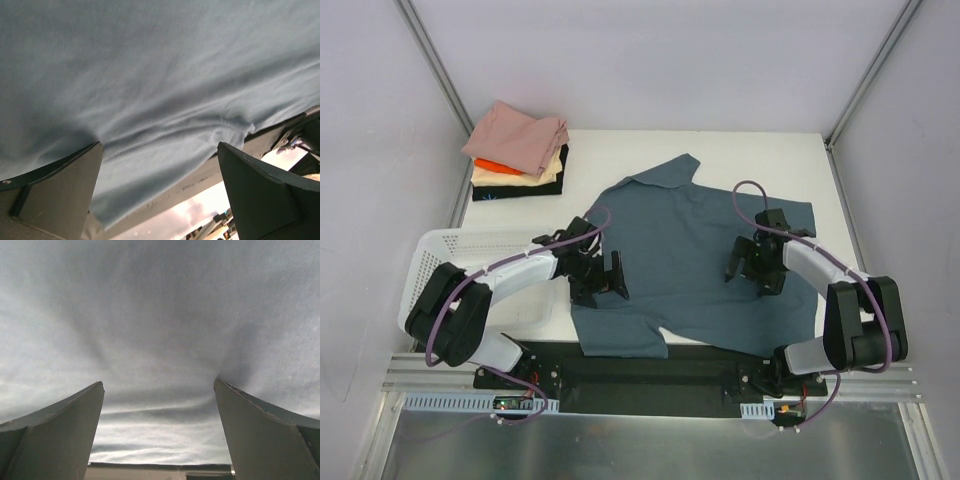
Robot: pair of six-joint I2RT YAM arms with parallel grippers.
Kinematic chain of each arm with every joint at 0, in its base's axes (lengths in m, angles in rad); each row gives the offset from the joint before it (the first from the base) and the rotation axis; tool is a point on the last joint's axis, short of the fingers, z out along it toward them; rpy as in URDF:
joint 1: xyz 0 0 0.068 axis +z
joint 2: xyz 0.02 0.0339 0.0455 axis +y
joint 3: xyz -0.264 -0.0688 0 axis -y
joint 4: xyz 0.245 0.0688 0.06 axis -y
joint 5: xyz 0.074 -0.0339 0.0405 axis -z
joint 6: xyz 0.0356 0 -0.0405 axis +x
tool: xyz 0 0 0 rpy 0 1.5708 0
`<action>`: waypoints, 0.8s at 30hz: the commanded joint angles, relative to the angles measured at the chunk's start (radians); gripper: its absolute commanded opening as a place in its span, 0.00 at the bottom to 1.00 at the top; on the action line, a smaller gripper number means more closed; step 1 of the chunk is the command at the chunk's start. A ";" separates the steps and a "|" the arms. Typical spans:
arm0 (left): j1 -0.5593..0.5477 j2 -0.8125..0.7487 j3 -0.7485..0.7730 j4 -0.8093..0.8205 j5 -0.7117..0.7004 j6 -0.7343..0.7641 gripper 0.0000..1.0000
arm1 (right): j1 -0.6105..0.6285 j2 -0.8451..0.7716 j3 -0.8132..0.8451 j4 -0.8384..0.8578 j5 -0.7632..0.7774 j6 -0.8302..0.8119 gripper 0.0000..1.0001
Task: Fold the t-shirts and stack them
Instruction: Flatten the tshirt out
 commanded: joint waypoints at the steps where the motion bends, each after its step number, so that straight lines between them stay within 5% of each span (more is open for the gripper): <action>1: -0.013 -0.047 0.143 -0.077 -0.023 0.072 1.00 | 0.007 -0.074 0.040 -0.032 -0.016 -0.041 0.96; 7: -0.013 0.100 0.501 -0.088 -0.153 0.203 0.99 | 0.007 -0.090 0.134 -0.020 0.034 -0.050 0.96; 15: 0.005 0.591 1.126 -0.109 -0.153 0.310 0.99 | 0.007 -0.042 0.186 -0.009 0.092 -0.063 0.96; 21: 0.011 0.867 1.455 -0.111 -0.193 0.696 0.99 | 0.005 0.002 0.189 -0.025 0.115 -0.073 0.96; 24: 0.001 0.925 1.498 -0.111 -0.302 0.963 0.99 | 0.003 0.019 0.188 -0.023 0.107 -0.073 0.96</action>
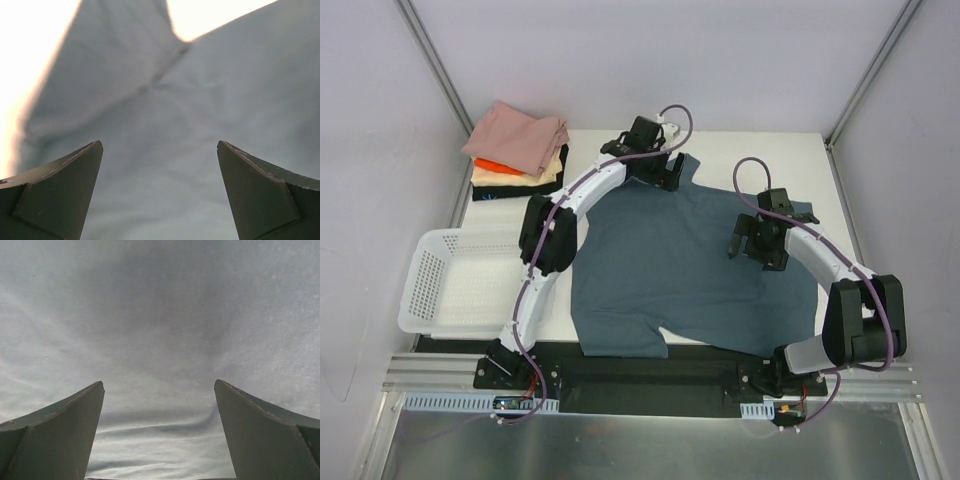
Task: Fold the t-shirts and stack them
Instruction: Flatten the tshirt out
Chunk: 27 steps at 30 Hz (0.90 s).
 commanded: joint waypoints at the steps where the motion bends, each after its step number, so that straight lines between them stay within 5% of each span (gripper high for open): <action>1: -0.004 0.052 0.099 -0.023 -0.158 0.469 0.99 | 0.005 0.019 0.030 -0.015 0.021 -0.015 0.96; 8: -0.004 0.156 0.144 -0.010 -0.292 0.695 0.99 | 0.005 0.050 0.029 -0.011 0.010 -0.010 0.96; 23: -0.001 0.228 0.099 0.139 -0.297 0.754 0.97 | 0.005 0.067 0.035 -0.022 0.021 -0.017 0.96; 27: -0.003 0.222 0.079 0.155 -0.289 0.751 0.88 | 0.005 0.081 0.041 -0.022 0.023 -0.015 0.96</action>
